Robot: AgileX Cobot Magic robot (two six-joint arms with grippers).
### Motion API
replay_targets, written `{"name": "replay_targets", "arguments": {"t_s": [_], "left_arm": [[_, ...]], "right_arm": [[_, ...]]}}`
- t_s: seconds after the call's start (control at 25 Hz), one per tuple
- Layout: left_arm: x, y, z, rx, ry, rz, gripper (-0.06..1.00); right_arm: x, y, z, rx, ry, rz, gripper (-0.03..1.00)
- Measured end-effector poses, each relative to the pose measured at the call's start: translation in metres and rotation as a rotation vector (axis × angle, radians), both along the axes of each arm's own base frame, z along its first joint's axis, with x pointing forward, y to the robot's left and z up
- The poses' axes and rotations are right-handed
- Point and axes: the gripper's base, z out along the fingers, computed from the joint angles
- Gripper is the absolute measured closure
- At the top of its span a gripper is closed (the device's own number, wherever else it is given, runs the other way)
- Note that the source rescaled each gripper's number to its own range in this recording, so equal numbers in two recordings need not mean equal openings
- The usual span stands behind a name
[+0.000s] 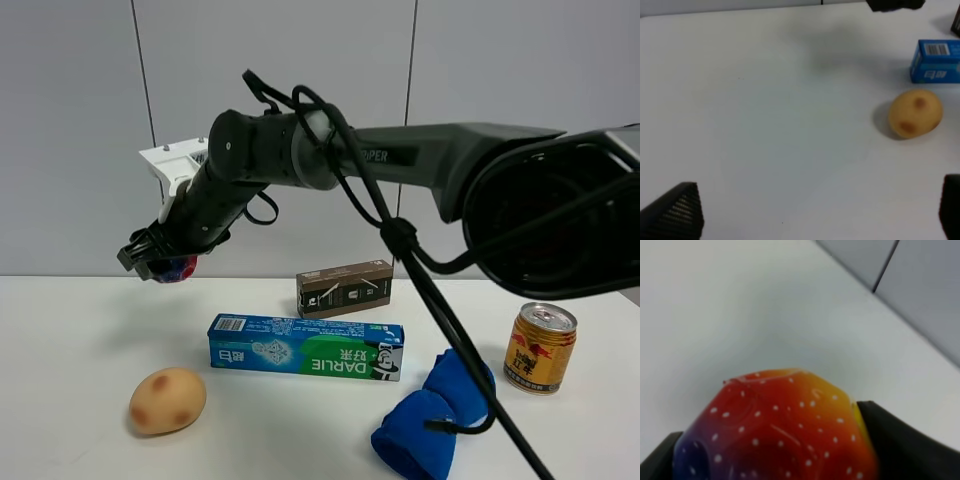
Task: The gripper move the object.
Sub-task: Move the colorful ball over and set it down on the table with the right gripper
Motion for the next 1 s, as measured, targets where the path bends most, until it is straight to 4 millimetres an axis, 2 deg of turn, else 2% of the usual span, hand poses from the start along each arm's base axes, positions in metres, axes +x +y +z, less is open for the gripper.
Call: {"name": "replay_targets", "arguments": {"t_s": [0.32,0.48,0.64,0.8,1.0], "left_arm": [[0.000,0.000,0.000,0.000,0.000,0.000,-0.06],[0.000,0.000,0.000,0.000,0.000,0.000,-0.06],[0.000,0.000,0.000,0.000,0.000,0.000,-0.06],[0.000,0.000,0.000,0.000,0.000,0.000,-0.06],[0.000,0.000,0.000,-0.001,0.000,0.000,-0.06]], "right_arm": [[-0.002,0.005,-0.017,0.049,0.080,-0.005,0.95],[-0.010,0.013,-0.027,0.006,0.063,0.066,0.95],[-0.028,0.026,-0.051,-0.082,0.060,0.189,0.95],[-0.035,0.030,-0.069,-0.116,0.073,0.235,0.95],[-0.034,0.032,-0.071,-0.108,0.055,0.233,0.95]]}}
